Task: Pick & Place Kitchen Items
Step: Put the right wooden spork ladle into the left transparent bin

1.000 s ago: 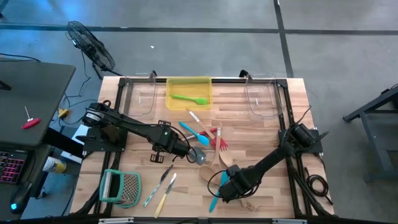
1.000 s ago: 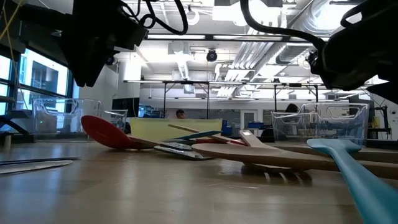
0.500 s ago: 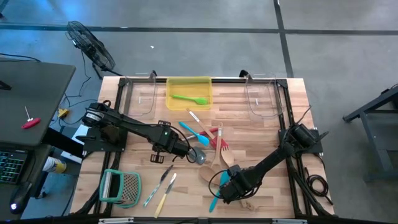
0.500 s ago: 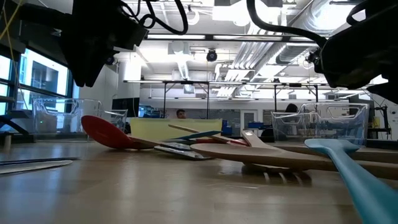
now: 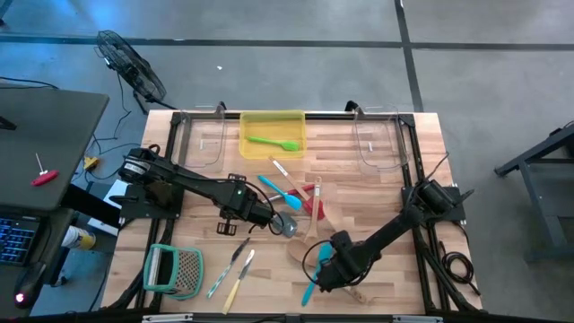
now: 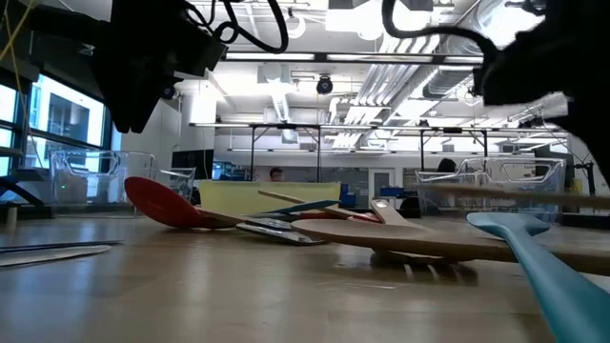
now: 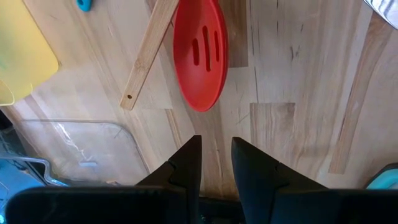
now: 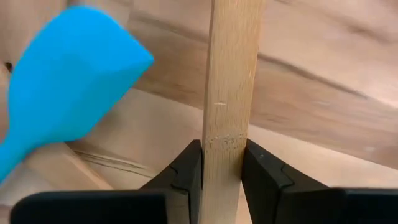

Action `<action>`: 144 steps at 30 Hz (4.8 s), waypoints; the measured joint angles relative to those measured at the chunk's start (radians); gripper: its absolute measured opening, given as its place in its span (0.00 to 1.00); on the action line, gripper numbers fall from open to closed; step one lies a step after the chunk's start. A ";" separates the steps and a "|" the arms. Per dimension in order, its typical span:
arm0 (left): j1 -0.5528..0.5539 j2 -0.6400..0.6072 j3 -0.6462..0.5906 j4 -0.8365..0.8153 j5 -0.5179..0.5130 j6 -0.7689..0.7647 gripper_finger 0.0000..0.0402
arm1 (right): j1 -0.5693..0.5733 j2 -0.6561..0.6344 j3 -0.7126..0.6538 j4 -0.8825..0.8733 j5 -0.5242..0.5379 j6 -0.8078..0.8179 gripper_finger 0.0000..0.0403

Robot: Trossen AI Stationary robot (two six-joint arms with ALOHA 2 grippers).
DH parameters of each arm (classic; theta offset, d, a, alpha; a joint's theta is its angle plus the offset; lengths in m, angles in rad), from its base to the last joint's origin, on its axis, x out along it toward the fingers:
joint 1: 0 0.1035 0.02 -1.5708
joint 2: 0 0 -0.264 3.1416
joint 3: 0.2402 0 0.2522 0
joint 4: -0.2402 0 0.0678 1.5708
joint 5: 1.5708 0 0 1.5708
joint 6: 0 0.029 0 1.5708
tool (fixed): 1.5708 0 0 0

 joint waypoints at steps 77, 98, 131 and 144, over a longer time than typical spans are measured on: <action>-0.045 -0.380 0.001 1.286 -0.109 0.454 0.70 | -0.140 -0.307 0.363 0.311 1.163 -1.482 0.22; -0.080 -0.377 0.002 1.219 -0.341 0.361 0.70 | -0.140 -0.307 0.363 0.383 1.147 -1.580 0.19; 0.056 -0.349 0.003 1.343 -0.131 0.405 0.70 | -0.193 -0.295 0.363 0.389 1.050 -1.591 0.26; 0.053 -0.318 0.003 1.369 -0.129 0.472 0.63 | -0.204 -0.296 0.362 0.370 0.985 -1.583 0.24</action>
